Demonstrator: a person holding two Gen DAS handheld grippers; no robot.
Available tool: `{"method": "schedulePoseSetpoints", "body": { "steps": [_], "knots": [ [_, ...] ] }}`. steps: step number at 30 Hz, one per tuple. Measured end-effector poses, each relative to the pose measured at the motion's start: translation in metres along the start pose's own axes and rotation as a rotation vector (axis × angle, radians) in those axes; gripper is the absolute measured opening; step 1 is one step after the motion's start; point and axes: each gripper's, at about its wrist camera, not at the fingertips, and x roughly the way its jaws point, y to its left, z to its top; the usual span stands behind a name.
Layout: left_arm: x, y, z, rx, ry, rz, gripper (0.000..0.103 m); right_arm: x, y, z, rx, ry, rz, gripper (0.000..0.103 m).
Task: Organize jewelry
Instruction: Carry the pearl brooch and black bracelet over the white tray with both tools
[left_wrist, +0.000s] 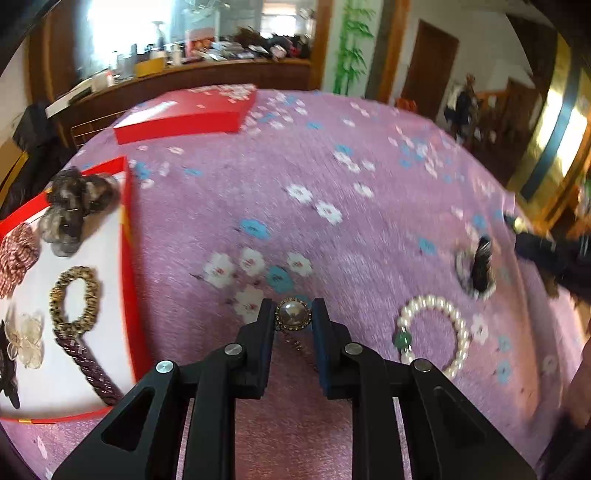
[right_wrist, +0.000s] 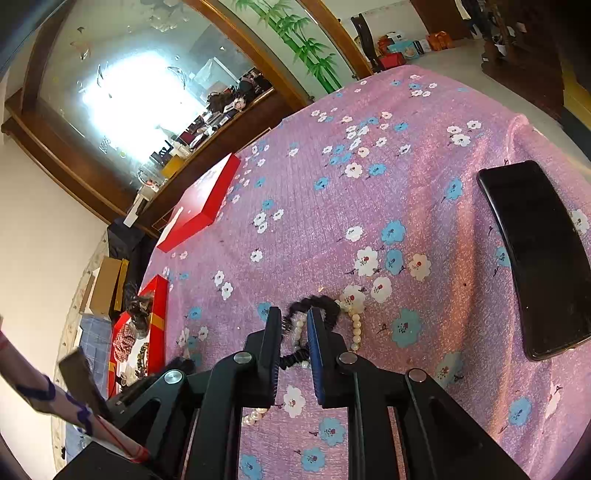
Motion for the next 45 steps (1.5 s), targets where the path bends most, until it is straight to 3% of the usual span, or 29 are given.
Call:
{"method": "schedulePoseSetpoints", "body": {
  "steps": [5, 7, 14, 15, 18, 20, 29, 38, 45],
  "knots": [
    [-0.003, 0.009, 0.003, -0.033, -0.025, -0.005, 0.019, 0.009, -0.001, -0.001, 0.001, 0.033, 0.017, 0.019],
    [-0.002, 0.008, 0.003, -0.035, -0.022, -0.01, 0.019, 0.013, 0.0, -0.003, -0.007, 0.038, -0.01, 0.036],
    [-0.007, 0.007, 0.002, -0.031, -0.042, -0.02, 0.019, 0.041, 0.006, -0.006, -0.065, 0.068, -0.092, 0.037],
    [-0.008, 0.008, 0.002, -0.033, -0.045, -0.022, 0.019, 0.045, 0.01, -0.007, -0.093, 0.067, -0.116, 0.033],
    [-0.01, 0.011, 0.003, -0.046, -0.052, -0.025, 0.019, 0.059, 0.021, -0.013, -0.184, 0.083, -0.201, 0.008],
    [-0.012, 0.014, 0.003, -0.058, -0.058, -0.028, 0.019, 0.054, 0.025, -0.014, -0.217, 0.057, -0.222, 0.007],
    [-0.029, 0.018, 0.005, -0.073, -0.136, -0.004, 0.019, -0.013, 0.023, -0.008, -0.159, -0.164, -0.053, 0.007],
    [-0.04, -0.002, 0.002, 0.025, -0.212, 0.094, 0.019, -0.009, 0.042, -0.019, -0.207, -0.117, 0.02, 0.007],
    [-0.042, -0.007, 0.0, 0.053, -0.224, 0.123, 0.019, -0.003, 0.053, -0.027, -0.246, -0.085, 0.038, 0.007]
  ]
}}
